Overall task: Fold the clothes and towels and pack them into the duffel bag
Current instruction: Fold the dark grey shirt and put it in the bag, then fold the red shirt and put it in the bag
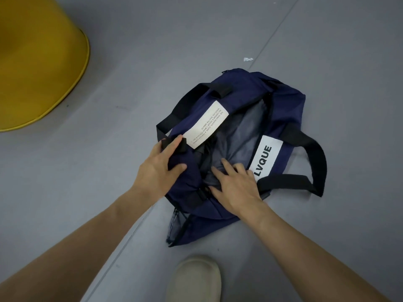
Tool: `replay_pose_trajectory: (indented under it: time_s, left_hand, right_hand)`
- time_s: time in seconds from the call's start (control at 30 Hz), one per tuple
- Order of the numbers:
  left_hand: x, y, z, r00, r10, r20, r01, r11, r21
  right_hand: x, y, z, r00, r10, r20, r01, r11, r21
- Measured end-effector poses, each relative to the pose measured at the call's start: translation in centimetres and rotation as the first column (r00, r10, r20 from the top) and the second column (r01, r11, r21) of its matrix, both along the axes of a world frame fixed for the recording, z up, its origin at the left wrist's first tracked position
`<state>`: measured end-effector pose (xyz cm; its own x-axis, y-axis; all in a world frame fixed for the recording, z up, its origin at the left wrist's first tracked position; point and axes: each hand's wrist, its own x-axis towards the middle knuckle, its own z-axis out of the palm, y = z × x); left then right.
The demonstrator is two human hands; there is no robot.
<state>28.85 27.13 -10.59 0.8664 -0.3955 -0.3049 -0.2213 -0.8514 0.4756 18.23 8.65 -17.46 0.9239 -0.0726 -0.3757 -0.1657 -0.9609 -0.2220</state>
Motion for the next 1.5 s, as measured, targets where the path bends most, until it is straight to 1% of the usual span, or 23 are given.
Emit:
replay_pose_trajectory:
  time_s: [0.1, 0.27, 0.43, 0.53, 0.67, 0.73, 0.77, 0.83, 0.87, 0.93, 0.97, 1.03, 1.07, 1.13, 1.17, 1.2, 1.27, 1.3, 1.33, 1.37, 1.4, 1.43, 1.5]
  left_hand:
    - [-1.4, -0.8, -0.1, 0.999, -0.041, 0.011, 0.040, 0.998, 0.051]
    - [-4.5, -2.0, -0.4, 0.995, -0.077, -0.062, 0.075, 0.997, -0.035]
    - [-9.0, -4.5, -1.3, 0.982, -0.136, -0.131, 0.135, 0.991, -0.017]
    - [-10.8, -5.6, -1.6, 0.982, -0.133, -0.131, 0.140, 0.989, 0.047]
    - [-11.4, -6.3, -0.9, 0.991, -0.129, -0.043, 0.135, 0.978, 0.162]
    - [-11.3, -6.6, 0.0, 0.981, -0.172, 0.091, 0.144, 0.956, 0.257]
    - [-11.4, -7.0, 0.7, 0.952, -0.236, 0.195, 0.174, 0.940, 0.293]
    - [-12.1, -9.4, 2.5, 0.856, -0.380, 0.350, 0.303, 0.918, 0.254]
    - [-12.6, -10.8, 3.2, 0.822, -0.435, 0.368, 0.379, 0.900, 0.216]
    - [-14.8, -14.7, 4.3, 0.761, -0.567, 0.315, 0.551, 0.821, 0.147]
    - [-16.2, -16.7, 4.5, 0.721, -0.635, 0.277, 0.631, 0.767, 0.117]
    - [-19.4, -20.1, 4.4, 0.599, -0.778, 0.188, 0.775, 0.623, 0.110]
    - [-21.2, -22.0, 4.2, 0.505, -0.841, 0.197, 0.833, 0.534, 0.145]
    - [-24.5, -25.9, 2.9, 0.254, -0.933, 0.256, 0.914, 0.318, 0.252]
    - [-26.2, -28.2, 1.8, 0.166, -0.949, 0.267, 0.929, 0.242, 0.280]
    - [-27.4, -30.3, 0.8, 0.147, -0.959, 0.241, 0.934, 0.215, 0.286]
    - [-30.5, -35.1, -1.1, 0.140, -0.971, 0.192, 0.942, 0.190, 0.277]
    - [-32.1, -37.1, -2.1, 0.137, -0.975, 0.173, 0.947, 0.181, 0.266]
    - [-34.0, -38.8, -2.7, 0.147, -0.981, 0.129, 0.953, 0.175, 0.246]
    - [-35.9, -39.8, -3.0, 0.184, -0.979, 0.084, 0.959, 0.197, 0.203]
    - [-37.9, -40.7, -3.4, 0.241, -0.969, 0.051, 0.957, 0.246, 0.154]
    - [-39.7, -41.5, -3.6, 0.317, -0.947, 0.044, 0.942, 0.320, 0.103]
    - [-42.3, -42.5, -3.7, 0.467, -0.882, 0.057, 0.882, 0.470, 0.042]
  right_hand:
    - [-1.1, -0.5, 0.6, 0.995, 0.007, -0.099, -0.010, 0.999, -0.031]
    - [-4.7, -3.7, 2.0, 0.959, -0.035, -0.283, 0.009, 0.996, -0.094]
    - [-10.1, -6.5, 2.8, 0.936, -0.078, -0.344, 0.032, 0.990, -0.137]
    - [-12.6, -7.6, 3.2, 0.955, -0.083, -0.285, 0.058, 0.994, -0.095]
    - [-15.8, -9.5, 4.5, 1.000, -0.021, -0.017, 0.023, 0.992, 0.123]
    - [-18.2, -11.6, 5.8, 0.998, -0.018, 0.056, 0.006, 0.980, 0.198]
    - [-19.7, -13.2, 6.5, 0.997, -0.013, 0.079, -0.003, 0.979, 0.203]
    - [-23.3, -17.0, 8.8, 0.994, 0.004, 0.110, -0.022, 0.986, 0.163]
    - [-25.1, -18.7, 9.7, 0.996, 0.002, 0.090, -0.014, 0.990, 0.139]
    - [-30.0, -22.2, 11.0, 0.991, -0.119, 0.063, 0.111, 0.987, 0.119]
    - [-32.6, -23.7, 11.3, 0.976, -0.207, 0.066, 0.199, 0.974, 0.112]
    - [-37.3, -25.8, 11.0, 0.925, -0.369, 0.084, 0.363, 0.928, 0.080]
    - [-39.7, -26.6, 10.4, 0.890, -0.442, 0.109, 0.438, 0.897, 0.059]
    - [-44.1, -27.6, 8.6, 0.813, -0.563, 0.149, 0.567, 0.824, 0.017]
    - [-45.8, -27.7, 7.5, 0.770, -0.622, 0.138, 0.628, 0.778, 0.002]
    - [-47.0, -27.5, 6.5, 0.730, -0.674, 0.111, 0.679, 0.734, -0.011]
    - [-49.2, -27.2, 4.0, 0.647, -0.759, 0.077, 0.762, 0.647, -0.029]
    - [-49.9, -26.9, 2.8, 0.616, -0.782, 0.091, 0.786, 0.618, -0.016]
    - [-50.4, -26.7, 1.7, 0.583, -0.802, 0.130, 0.807, 0.590, 0.019]
    - [-50.3, -26.6, 1.0, 0.542, -0.820, 0.185, 0.825, 0.561, 0.072]
    - [-50.3, -26.5, 0.5, 0.481, -0.844, 0.237, 0.843, 0.520, 0.139]
    - [-50.3, -26.6, 0.2, 0.419, -0.863, 0.281, 0.852, 0.481, 0.205]
    - [-50.4, -26.9, 0.4, 0.345, -0.862, 0.372, 0.843, 0.459, 0.282]
